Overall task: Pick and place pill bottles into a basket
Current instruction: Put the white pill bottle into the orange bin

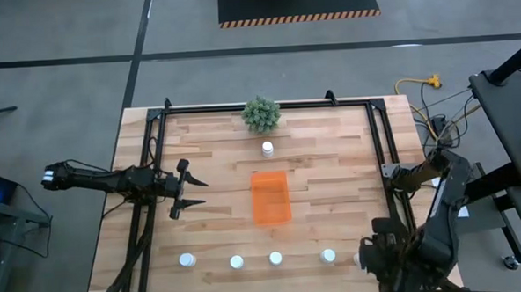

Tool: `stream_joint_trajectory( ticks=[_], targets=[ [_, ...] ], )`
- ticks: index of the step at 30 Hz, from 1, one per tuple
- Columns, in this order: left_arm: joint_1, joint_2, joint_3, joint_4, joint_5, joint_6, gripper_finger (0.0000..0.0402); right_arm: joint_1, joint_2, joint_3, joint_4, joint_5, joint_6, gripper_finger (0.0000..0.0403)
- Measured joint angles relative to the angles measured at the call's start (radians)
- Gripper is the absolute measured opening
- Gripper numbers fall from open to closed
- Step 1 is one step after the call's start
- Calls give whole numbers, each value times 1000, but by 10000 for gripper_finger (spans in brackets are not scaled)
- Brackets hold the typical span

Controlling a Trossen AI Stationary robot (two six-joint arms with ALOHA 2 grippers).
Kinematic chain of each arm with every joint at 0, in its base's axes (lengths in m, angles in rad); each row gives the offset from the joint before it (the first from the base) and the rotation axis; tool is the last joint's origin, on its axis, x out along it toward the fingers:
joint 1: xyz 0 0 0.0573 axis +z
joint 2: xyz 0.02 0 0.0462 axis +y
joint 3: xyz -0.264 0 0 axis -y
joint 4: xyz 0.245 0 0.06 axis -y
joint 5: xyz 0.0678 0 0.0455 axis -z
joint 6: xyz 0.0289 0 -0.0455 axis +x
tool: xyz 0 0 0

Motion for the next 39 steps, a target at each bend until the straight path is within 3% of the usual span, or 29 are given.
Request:
stream_joint_trajectory(
  ticks=[11,22,39],
  targets=[
    [0,2,0,0,0,0,228,70,-56,-132,-1,46,120,192],
    [0,2,0,0,0,0,228,68,-83,-266,15,48,110,192],
    [0,2,0,0,0,0,228,68,-180,-463,302,48,85,192]
  ],
)
